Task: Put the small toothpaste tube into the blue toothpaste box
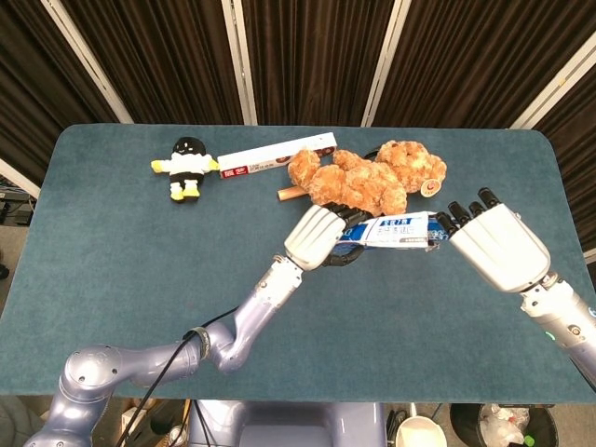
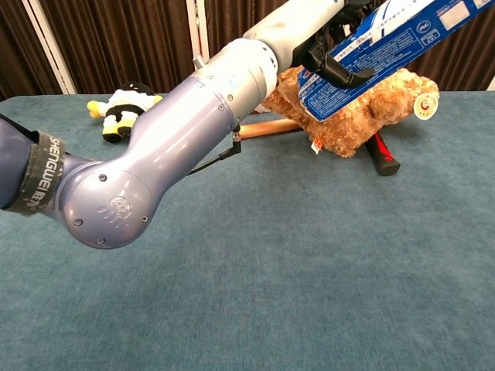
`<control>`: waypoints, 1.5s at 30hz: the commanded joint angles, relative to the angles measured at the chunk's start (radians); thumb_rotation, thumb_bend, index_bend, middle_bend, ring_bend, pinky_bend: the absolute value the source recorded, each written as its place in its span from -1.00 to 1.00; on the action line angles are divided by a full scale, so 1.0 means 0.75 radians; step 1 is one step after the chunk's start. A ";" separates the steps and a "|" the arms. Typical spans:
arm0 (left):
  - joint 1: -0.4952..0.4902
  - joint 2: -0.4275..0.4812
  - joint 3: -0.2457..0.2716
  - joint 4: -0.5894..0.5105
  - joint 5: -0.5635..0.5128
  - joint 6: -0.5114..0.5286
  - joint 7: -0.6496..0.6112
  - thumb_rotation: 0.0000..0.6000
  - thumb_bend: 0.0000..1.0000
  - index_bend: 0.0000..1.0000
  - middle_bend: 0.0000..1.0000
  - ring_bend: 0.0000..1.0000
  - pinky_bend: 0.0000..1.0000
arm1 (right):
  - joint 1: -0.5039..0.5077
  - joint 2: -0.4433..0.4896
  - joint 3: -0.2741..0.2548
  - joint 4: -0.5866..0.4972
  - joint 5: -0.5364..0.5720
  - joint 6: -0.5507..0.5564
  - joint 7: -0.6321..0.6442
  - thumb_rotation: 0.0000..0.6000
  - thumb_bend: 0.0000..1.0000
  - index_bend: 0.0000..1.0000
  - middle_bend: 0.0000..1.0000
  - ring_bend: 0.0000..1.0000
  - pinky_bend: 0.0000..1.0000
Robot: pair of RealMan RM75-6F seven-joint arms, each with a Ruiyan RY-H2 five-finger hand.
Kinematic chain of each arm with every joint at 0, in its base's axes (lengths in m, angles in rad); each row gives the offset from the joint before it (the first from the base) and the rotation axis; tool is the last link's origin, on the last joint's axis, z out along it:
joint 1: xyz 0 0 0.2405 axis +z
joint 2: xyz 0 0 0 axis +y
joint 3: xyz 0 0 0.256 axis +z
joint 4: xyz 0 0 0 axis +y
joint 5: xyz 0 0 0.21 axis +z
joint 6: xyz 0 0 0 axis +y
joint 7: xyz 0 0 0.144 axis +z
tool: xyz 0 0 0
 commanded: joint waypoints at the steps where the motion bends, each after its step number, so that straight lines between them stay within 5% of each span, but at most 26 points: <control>1: -0.005 -0.007 -0.005 -0.002 -0.007 0.002 0.006 1.00 -0.11 -0.33 -0.06 -0.14 -0.05 | -0.005 0.006 0.001 0.004 -0.012 0.013 -0.012 1.00 -0.28 -0.14 0.18 0.03 -0.15; 6: -0.016 -0.028 -0.019 0.004 -0.017 0.017 0.003 1.00 -0.11 -0.33 -0.06 -0.14 -0.04 | -0.012 0.018 0.004 0.016 -0.032 0.033 -0.049 1.00 -0.28 -0.48 -0.06 -0.21 -0.28; 14: -0.021 -0.097 -0.041 0.066 -0.016 0.096 -0.057 1.00 -0.04 -0.31 -0.02 -0.12 0.03 | -0.021 0.017 0.002 0.040 -0.084 0.071 -0.088 1.00 -0.28 -0.64 -0.19 -0.34 -0.40; 27: -0.011 -0.180 -0.028 0.216 0.053 0.243 -0.254 1.00 0.05 -0.27 0.03 -0.08 0.09 | -0.040 -0.013 0.005 0.086 -0.065 0.098 -0.125 1.00 -0.28 -0.64 -0.20 -0.35 -0.47; 38: 0.034 -0.218 -0.043 0.288 0.075 0.384 -0.456 1.00 0.05 -0.27 0.02 -0.08 0.09 | -0.086 -0.049 0.024 0.139 0.065 0.127 -0.184 1.00 -0.28 -0.64 -0.20 -0.35 -0.47; 45: 0.106 -0.205 0.006 0.301 0.140 0.524 -0.595 1.00 0.05 -0.27 0.01 -0.08 0.09 | -0.114 -0.081 0.036 0.154 0.163 0.144 -0.211 1.00 -0.28 -0.64 -0.20 -0.35 -0.47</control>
